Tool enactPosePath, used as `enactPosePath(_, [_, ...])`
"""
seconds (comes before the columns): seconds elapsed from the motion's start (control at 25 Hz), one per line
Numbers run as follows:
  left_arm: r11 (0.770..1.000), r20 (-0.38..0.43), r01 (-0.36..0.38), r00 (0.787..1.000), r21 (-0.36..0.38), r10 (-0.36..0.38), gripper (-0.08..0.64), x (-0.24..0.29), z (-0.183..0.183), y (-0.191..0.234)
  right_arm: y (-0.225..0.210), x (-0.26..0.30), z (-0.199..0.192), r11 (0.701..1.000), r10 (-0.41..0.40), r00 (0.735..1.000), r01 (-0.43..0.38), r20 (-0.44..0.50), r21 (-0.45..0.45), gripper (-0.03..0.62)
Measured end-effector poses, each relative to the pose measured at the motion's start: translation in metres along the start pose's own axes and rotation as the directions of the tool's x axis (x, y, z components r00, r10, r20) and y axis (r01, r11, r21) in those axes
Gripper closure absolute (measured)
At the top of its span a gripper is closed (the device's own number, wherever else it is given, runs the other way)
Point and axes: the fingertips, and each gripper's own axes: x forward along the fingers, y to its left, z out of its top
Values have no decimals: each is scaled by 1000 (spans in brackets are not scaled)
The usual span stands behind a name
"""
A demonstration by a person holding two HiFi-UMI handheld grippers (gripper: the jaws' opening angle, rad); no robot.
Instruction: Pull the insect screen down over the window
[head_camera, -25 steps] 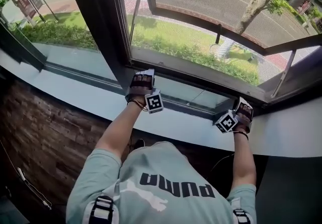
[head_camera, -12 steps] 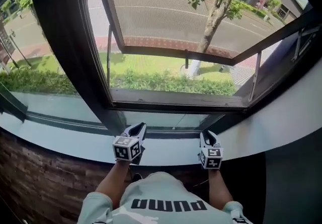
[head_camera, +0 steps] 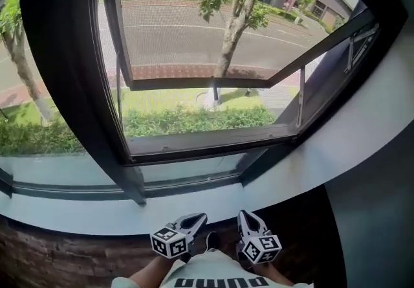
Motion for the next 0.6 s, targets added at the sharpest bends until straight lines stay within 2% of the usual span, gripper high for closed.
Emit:
enactPosePath(0.12, [986,-29,-53,998,155,58,547,-10,3,-11,6,-18,12,998,-22,999,24,27,-55,586])
enactPosePath(0.24, [965,11,-131,991,229,132,546,-24,15,-25,4,-37,27,995,-48,997,53,62,-83,585])
enactPosePath(0.32, [952,45,-194,981,236,189,547,-31,20,-35,3,-52,37,994,-49,995,57,84,-95,586])
enactPosePath(0.4, [946,75,-243,970,213,232,547,-34,18,-49,-1,-71,44,992,-40,994,51,104,-113,585])
enactPosePath(0.52, [939,108,-292,955,179,276,546,-31,2,-77,-9,-104,47,986,-12,992,33,129,-163,586])
enactPosePath(0.6, [928,131,-324,944,186,303,546,-28,-11,-98,-16,-125,43,979,19,989,11,147,-206,586])
